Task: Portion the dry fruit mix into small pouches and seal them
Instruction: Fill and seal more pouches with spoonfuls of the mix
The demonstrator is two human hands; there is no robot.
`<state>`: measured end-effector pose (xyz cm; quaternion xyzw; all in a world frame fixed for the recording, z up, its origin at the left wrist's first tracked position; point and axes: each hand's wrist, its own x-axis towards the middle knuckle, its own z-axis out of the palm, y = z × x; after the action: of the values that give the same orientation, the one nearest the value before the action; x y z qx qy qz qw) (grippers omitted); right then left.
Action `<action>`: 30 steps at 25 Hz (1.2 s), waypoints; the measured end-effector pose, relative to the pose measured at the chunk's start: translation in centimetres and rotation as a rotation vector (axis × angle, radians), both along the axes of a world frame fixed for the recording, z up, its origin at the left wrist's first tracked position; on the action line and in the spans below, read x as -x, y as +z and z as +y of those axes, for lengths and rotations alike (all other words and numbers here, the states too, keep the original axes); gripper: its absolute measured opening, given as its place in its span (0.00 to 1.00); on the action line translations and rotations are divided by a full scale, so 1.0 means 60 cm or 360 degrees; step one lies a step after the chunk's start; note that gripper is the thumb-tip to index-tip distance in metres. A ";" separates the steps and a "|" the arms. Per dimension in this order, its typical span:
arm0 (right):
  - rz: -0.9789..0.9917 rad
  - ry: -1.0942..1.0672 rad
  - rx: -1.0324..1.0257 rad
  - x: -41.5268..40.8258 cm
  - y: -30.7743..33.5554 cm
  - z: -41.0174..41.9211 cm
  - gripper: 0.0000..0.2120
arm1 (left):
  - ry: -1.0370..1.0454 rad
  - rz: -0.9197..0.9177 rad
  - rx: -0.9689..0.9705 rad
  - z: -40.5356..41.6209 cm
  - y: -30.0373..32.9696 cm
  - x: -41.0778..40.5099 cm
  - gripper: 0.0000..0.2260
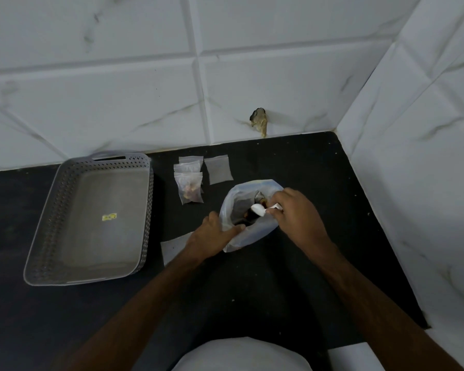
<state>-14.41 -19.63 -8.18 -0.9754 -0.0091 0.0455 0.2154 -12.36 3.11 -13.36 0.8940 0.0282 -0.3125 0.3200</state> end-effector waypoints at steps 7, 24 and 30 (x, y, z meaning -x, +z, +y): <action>0.0275 0.0109 -0.0012 -0.012 -0.017 0.030 0.04 | -0.0241 -0.0144 -0.0211 -0.012 -0.006 0.019 0.45; 0.0396 -0.0147 -0.0174 -0.024 -0.055 0.043 0.10 | 0.0916 0.0431 0.1121 -0.028 -0.007 0.010 0.17; 0.0471 -0.0208 -0.0295 -0.029 -0.069 0.031 0.05 | 0.0849 0.0468 0.1229 -0.017 -0.020 0.012 0.26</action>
<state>-12.67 -17.76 -12.30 -0.9326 0.0820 0.1733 0.3058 -13.10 2.12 -14.58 0.6182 0.1831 -0.3301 0.6895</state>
